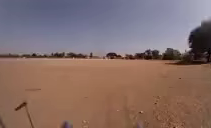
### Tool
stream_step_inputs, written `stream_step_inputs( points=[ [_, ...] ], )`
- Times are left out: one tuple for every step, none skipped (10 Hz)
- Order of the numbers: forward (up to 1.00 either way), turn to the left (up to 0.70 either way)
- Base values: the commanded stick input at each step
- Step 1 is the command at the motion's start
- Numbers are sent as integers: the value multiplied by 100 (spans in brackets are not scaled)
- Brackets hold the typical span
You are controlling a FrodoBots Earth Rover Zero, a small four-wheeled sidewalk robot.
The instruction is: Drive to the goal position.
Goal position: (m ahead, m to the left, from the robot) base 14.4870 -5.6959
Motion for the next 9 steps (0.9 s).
stream_step_inputs(
  points=[
    [4,70],
    [4,66],
    [4,36],
    [5,6],
    [55,0],
    [65,0],
    [70,0],
    [70,0],
    [70,0]
  ],
)
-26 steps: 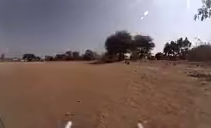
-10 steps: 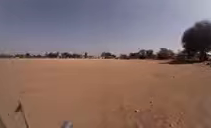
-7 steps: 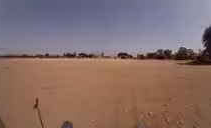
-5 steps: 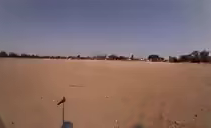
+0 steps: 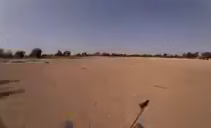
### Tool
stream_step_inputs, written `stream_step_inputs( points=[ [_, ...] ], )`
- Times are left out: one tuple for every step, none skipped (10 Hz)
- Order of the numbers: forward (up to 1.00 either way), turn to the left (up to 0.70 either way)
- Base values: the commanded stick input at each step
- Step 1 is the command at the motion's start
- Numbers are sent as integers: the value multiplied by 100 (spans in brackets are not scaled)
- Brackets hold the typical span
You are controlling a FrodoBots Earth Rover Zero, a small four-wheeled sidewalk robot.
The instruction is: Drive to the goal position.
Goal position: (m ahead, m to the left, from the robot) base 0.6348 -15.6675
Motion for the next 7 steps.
stream_step_inputs(
  points=[
    [70,0],
    [70,0],
    [70,0],
    [70,0],
    [70,0],
    [70,0],
    [70,0]
  ],
)
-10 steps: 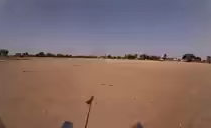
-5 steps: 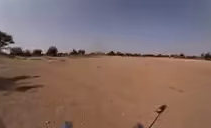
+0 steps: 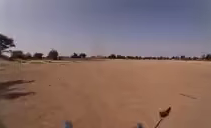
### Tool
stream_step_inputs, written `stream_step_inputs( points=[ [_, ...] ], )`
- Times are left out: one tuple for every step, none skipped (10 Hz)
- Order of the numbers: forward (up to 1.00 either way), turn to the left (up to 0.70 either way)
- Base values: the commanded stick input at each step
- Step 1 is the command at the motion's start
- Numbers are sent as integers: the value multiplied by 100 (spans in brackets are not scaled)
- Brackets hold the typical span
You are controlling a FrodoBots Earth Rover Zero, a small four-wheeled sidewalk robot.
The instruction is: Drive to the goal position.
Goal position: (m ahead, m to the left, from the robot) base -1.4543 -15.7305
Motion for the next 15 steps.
stream_step_inputs(
  points=[
    [70,0],
    [70,0],
    [70,0],
    [70,0],
    [70,-7],
    [70,-19],
    [70,-32],
    [70,-32],
    [70,-32],
    [70,0],
    [70,0],
    [70,0],
    [70,0],
    [70,0],
    [70,0]
  ],
)
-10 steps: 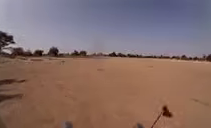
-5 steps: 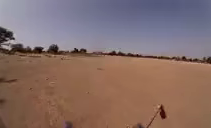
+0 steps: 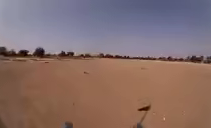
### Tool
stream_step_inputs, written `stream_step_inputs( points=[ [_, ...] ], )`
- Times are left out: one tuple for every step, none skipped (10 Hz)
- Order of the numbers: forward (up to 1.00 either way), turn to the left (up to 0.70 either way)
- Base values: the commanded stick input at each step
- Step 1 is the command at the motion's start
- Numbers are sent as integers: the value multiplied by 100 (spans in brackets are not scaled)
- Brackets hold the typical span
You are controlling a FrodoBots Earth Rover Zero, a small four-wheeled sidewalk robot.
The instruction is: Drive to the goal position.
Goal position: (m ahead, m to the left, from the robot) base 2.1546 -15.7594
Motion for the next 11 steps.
stream_step_inputs(
  points=[
    [70,0],
    [70,-11],
    [70,-20],
    [70,-32],
    [70,-32],
    [70,-32],
    [70,0],
    [70,0],
    [70,-2],
    [70,-5],
    [70,-33]
  ],
)
